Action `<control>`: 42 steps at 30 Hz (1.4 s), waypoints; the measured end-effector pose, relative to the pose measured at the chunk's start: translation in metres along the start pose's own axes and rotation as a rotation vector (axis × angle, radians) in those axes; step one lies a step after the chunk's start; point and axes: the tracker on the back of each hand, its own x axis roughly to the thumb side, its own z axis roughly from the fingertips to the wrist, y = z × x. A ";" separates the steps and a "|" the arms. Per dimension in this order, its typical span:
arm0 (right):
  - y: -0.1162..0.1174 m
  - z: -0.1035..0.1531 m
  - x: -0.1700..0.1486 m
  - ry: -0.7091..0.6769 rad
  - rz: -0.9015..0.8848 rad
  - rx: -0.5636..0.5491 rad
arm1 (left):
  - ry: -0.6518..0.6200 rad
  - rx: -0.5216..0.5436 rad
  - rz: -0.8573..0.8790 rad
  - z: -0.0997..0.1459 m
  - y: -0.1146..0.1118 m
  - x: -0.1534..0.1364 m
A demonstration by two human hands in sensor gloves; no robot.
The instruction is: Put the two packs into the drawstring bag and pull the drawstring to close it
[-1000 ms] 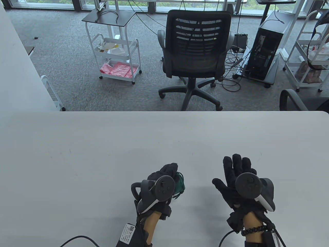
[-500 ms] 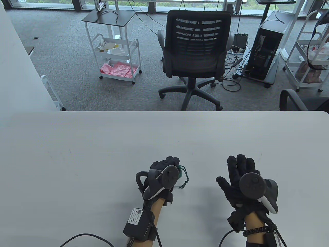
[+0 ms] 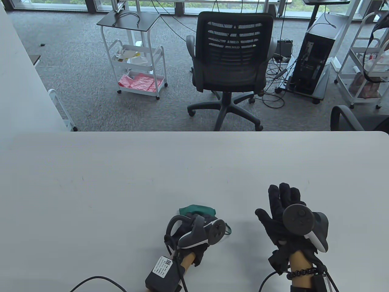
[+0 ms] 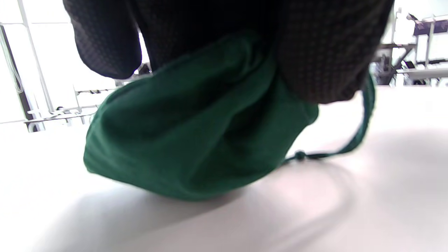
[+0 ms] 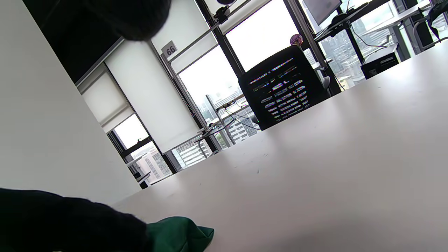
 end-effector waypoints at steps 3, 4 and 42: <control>0.000 0.000 0.000 0.003 -0.005 -0.001 | -0.037 -0.076 -0.006 0.004 -0.005 0.001; 0.000 0.000 0.000 0.003 -0.003 -0.002 | -0.045 -0.095 -0.006 0.005 -0.006 0.000; 0.006 -0.001 0.010 -0.045 0.074 0.011 | 0.385 0.122 0.248 0.084 0.028 -0.123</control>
